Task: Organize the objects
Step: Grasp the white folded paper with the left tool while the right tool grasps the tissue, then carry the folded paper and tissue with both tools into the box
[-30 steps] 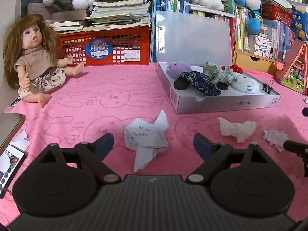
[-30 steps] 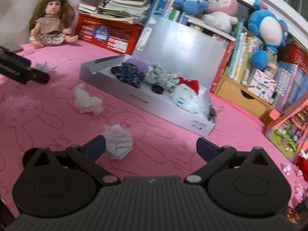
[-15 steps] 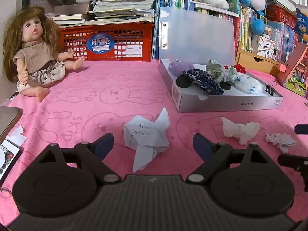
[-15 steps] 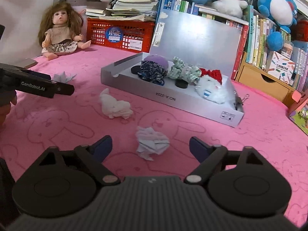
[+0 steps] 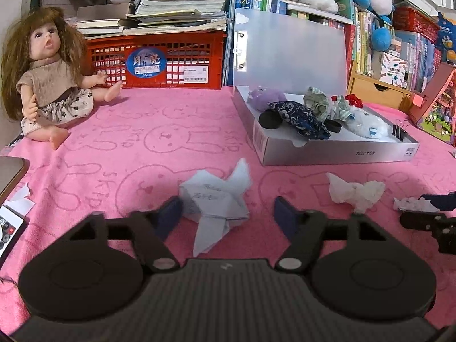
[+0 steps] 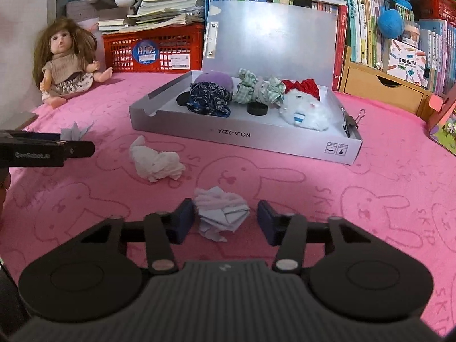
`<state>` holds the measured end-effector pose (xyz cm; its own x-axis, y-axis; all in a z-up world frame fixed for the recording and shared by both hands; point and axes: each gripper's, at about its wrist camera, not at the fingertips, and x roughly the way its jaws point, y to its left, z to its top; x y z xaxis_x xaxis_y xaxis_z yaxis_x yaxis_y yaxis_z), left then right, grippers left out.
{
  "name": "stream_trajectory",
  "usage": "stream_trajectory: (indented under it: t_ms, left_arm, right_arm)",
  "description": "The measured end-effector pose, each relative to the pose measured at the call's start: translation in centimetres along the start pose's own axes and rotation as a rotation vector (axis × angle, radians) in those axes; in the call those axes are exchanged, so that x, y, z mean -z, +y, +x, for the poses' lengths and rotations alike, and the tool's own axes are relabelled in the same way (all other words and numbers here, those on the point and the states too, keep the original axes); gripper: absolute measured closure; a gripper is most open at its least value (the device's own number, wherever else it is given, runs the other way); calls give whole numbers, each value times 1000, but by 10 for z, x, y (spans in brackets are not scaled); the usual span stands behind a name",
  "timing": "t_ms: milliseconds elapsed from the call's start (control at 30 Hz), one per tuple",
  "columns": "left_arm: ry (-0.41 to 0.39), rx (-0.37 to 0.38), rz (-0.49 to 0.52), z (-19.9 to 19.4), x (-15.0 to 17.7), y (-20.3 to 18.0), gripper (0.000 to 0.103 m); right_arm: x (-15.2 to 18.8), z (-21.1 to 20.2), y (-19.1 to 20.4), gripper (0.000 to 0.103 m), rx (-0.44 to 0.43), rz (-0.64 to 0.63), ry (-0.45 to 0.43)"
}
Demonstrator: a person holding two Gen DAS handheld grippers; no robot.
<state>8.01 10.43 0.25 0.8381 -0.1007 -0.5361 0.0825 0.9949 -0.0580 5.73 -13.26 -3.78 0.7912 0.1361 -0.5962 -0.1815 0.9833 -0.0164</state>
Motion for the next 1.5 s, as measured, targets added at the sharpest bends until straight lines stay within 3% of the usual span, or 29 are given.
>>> stream_trajectory:
  t_ms: [100, 200, 1000, 1500]
  left_arm:
    - [3, -16, -10, -1, 0, 0, 55]
    - [-6, -19, -11, -4, 0, -1, 59]
    - [-51, 46, 21, -25, -44, -31, 60]
    - [-52, 114, 26, 0, -81, -62, 60]
  right_arm:
    - [0, -1, 2, 63, -2, -1, -7]
    - [0, -3, 2, 63, 6, 6, -20]
    - [-34, -20, -32, 63, 123, 69, -109]
    - [-71, -11, -62, 63, 153, 120, -134]
